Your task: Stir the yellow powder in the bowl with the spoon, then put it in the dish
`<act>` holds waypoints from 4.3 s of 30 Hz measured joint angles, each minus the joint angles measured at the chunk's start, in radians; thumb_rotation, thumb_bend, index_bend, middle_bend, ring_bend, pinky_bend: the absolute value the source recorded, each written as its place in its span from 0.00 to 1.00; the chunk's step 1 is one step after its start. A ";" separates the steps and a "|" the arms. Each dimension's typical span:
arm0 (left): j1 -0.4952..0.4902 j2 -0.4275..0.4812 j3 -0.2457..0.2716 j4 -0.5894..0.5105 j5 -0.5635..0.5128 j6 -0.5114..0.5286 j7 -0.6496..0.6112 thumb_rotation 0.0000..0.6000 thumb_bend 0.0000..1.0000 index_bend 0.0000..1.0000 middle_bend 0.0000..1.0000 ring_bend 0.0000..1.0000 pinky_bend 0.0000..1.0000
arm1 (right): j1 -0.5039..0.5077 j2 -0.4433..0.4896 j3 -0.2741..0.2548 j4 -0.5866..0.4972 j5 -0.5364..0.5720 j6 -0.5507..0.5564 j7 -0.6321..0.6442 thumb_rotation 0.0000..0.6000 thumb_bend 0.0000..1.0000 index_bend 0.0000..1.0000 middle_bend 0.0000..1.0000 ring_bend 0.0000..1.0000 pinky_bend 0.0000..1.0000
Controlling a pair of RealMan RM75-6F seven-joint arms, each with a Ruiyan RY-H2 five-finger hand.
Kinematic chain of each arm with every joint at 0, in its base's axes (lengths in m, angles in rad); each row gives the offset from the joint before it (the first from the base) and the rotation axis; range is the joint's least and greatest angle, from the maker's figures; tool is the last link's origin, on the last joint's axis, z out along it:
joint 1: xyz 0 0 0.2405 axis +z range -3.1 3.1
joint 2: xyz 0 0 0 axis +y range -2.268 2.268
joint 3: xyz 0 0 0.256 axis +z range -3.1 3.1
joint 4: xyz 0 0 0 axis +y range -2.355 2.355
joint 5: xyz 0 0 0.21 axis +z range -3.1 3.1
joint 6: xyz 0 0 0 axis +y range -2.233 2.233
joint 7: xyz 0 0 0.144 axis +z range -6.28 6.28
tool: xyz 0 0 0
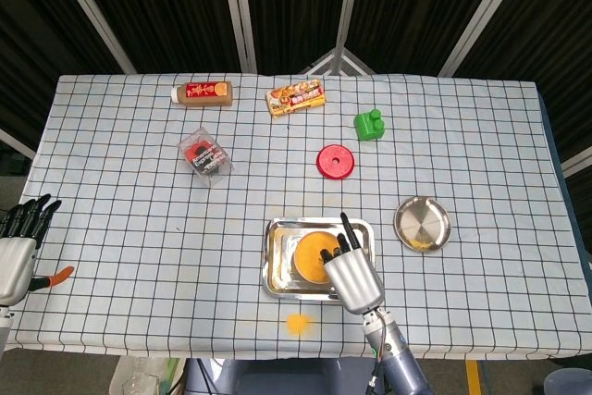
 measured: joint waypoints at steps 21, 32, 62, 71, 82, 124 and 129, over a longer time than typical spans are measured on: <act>0.001 0.000 0.000 -0.001 0.001 0.001 0.000 1.00 0.00 0.00 0.00 0.00 0.00 | -0.017 0.029 -0.006 -0.042 -0.040 -0.010 0.000 1.00 0.73 0.86 0.74 0.36 0.00; 0.000 0.000 -0.001 -0.002 0.000 0.001 0.000 1.00 0.00 0.00 0.00 0.00 0.00 | -0.031 0.038 -0.013 -0.078 -0.055 -0.011 -0.012 1.00 0.73 0.87 0.75 0.37 0.00; 0.001 -0.001 -0.004 -0.001 -0.004 0.003 -0.001 1.00 0.00 0.00 0.00 0.00 0.00 | -0.026 -0.012 0.057 0.001 -0.028 -0.041 0.027 1.00 0.75 0.90 0.77 0.40 0.00; 0.000 -0.003 -0.004 0.001 -0.008 0.000 0.003 1.00 0.00 0.00 0.00 0.00 0.00 | -0.014 -0.042 0.086 0.048 -0.003 -0.044 0.064 1.00 0.75 0.91 0.77 0.40 0.00; 0.001 -0.003 -0.005 0.000 -0.008 0.002 0.003 1.00 0.00 0.00 0.00 0.00 0.00 | -0.002 -0.045 0.097 0.048 -0.016 -0.033 0.078 1.00 0.75 0.91 0.77 0.40 0.00; 0.000 -0.004 -0.005 0.000 -0.011 -0.001 0.010 1.00 0.00 0.00 0.00 0.00 0.00 | -0.053 -0.024 0.049 0.012 -0.003 -0.020 0.093 1.00 0.76 0.92 0.78 0.42 0.00; 0.001 -0.004 -0.005 0.001 -0.012 -0.001 0.009 1.00 0.00 0.00 0.00 0.00 0.00 | -0.034 -0.045 0.078 0.026 -0.004 -0.028 0.094 1.00 0.76 0.92 0.78 0.42 0.00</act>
